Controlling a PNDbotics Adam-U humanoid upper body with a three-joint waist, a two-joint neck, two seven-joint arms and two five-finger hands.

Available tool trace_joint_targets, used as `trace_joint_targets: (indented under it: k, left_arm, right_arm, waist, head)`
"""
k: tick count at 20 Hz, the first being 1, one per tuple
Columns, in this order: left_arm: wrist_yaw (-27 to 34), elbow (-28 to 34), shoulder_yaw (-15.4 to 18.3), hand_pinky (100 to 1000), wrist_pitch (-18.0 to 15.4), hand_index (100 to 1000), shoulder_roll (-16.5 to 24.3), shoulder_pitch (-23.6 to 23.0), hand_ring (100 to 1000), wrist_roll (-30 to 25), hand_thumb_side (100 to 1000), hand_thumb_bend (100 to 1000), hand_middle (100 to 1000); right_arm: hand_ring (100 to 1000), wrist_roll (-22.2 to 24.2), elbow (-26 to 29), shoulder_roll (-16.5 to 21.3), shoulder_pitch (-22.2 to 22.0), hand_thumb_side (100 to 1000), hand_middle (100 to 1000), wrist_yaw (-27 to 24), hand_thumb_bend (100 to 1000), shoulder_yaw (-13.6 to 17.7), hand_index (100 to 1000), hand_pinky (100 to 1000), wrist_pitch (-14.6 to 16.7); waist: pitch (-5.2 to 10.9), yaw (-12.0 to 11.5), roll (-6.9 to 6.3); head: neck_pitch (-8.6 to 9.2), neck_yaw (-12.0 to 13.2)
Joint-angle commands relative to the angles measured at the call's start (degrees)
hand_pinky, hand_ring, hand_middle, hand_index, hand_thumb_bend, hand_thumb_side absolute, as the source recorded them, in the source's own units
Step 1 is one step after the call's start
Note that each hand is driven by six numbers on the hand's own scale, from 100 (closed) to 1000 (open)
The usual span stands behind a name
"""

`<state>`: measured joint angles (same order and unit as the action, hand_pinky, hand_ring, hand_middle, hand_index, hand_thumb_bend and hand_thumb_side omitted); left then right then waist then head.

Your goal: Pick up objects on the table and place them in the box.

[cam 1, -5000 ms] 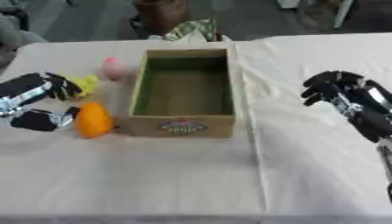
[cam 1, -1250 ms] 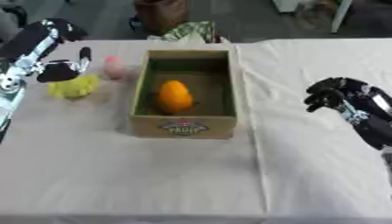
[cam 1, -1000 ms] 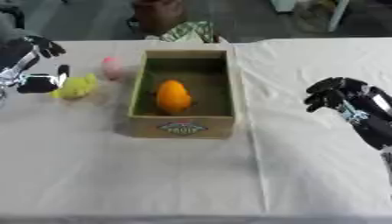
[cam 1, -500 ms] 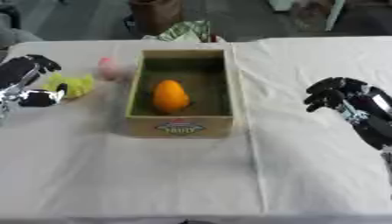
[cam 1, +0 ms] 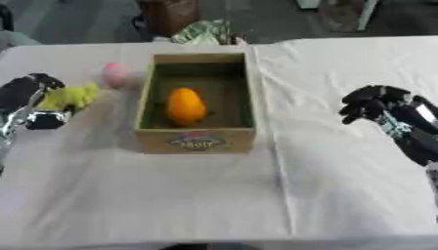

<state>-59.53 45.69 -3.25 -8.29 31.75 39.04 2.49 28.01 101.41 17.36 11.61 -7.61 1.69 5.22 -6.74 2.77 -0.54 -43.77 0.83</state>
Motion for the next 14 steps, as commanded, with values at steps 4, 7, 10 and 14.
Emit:
trace_joint_targets:
  k: [4, 7, 10, 14]
  left_arm:
    - [-0.7, 0.0, 1.2, 683, 1.4, 789, 1.1, 1.3, 693, 2.4, 197, 133, 671]
    - [-0.9, -0.6, 0.9, 641, 1.8, 769, 1.0, 1.2, 637, 3.0, 144, 105, 619]
    - [-1.8, -1.4, 0.7, 605, 2.1, 735, 0.7, 1.0, 586, 2.1, 124, 100, 565]
    - [-2.8, -1.6, 0.9, 676, 2.3, 791, 0.5, 1.0, 660, 1.4, 186, 222, 643]
  right_arm:
    - [665, 0.2, 0.7, 0.9, 0.7, 496, 668, 0.2, 100, 0.1, 712, 617, 0.2]
    - [666, 0.2, 0.7, 0.9, 0.8, 497, 668, 0.2, 100, 0.1, 712, 617, 0.2]
    - [665, 0.2, 0.7, 0.9, 0.8, 497, 668, 0.2, 100, 0.1, 712, 617, 0.2]
    - [665, 0.2, 0.6, 0.9, 0.7, 498, 668, 0.3, 100, 0.2, 712, 617, 0.2]
  waist:
    - [0.5, 0.0, 0.07]
    - [0.47, 0.0, 0.05]
    - [0.45, 0.0, 0.09]
    - [0.42, 0.0, 0.15]
  head:
    - [0.38, -0.1]
    - [0.4, 0.0]
    - [0.37, -0.1]
    - [0.31, -0.1]
